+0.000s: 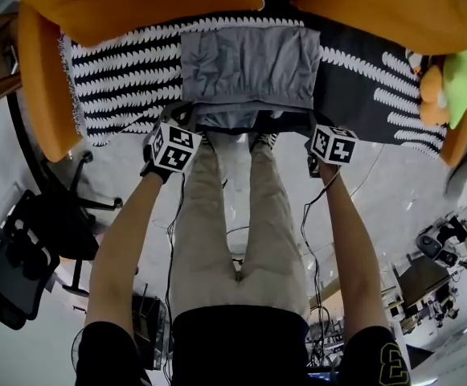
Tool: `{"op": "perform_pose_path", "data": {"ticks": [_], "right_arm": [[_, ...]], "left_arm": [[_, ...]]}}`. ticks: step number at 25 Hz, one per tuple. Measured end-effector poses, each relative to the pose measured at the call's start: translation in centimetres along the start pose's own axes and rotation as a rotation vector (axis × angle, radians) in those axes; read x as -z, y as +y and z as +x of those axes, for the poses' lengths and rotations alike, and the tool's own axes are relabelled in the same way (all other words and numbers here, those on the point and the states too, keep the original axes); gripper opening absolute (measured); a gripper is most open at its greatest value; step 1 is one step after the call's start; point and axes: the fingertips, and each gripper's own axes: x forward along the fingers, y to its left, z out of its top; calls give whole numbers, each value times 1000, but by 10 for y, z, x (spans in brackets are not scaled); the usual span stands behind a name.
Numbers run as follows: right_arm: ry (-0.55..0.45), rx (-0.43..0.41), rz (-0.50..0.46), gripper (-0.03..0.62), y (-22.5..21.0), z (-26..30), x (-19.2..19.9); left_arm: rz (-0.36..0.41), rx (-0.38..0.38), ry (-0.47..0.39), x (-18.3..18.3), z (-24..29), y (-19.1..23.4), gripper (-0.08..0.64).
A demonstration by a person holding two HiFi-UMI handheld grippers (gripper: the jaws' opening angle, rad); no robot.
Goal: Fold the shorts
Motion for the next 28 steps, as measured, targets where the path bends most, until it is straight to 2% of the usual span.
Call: {"op": "perform_pose_path", "data": {"ticks": [2, 4, 5, 7, 8, 9, 11, 13, 15, 17, 18, 19, 20, 21, 23, 25, 28], "right_arm": [[-42, -10, -60, 29, 3, 2, 10], [-72, -19, -100, 29, 7, 5, 19], [-79, -22, -108, 29, 8, 8, 23], [-85, -14, -112, 30, 7, 13, 30], [-85, -4, -120, 31, 5, 11, 36], [-83, 8, -139, 29, 3, 9, 41], [-82, 30, -215, 29, 1, 3, 43], [-81, 42, -306, 29, 3, 1, 36], [-74, 35, -362, 29, 8, 2, 32], [-63, 25, -381, 29, 12, 3, 35], [-57, 24, -382, 29, 13, 3, 39], [-54, 24, -377, 29, 12, 4, 44], [-55, 24, -368, 29, 11, 4, 47], [-58, 23, -357, 29, 9, 5, 49], [-67, 15, -340, 29, 6, 7, 50], [-71, 3, -337, 29, 1, 6, 54], [-81, -11, -332, 29, -3, 8, 59]], "left_arm": [[85, -43, -28, 12, 6, -7, 24], [112, -59, -18, 28, 15, -11, 27], [85, -57, -3, 37, 21, -10, 44], [-16, -47, 23, 53, 25, -13, 100], [-61, -45, 26, 59, 21, -19, 145], [-93, -53, 19, 63, 15, -27, 158], [-144, -88, -21, 63, 3, -38, 155], [-169, -117, -86, 48, -4, -45, 129], [-126, -108, -153, 20, -1, -56, 70], [-26, -59, -177, -10, 15, -77, 60], [46, -33, -163, -23, 28, -89, 77], [126, -16, -133, -32, 43, -98, 126], [199, -16, -98, -39, 56, -102, 182], [249, -33, -71, -42, 66, -101, 195], [260, -68, -61, -44, 72, -88, 189], [256, -61, -75, -37, 64, -85, 190], [355, -26, -100, -39, 58, -102, 151]]}}
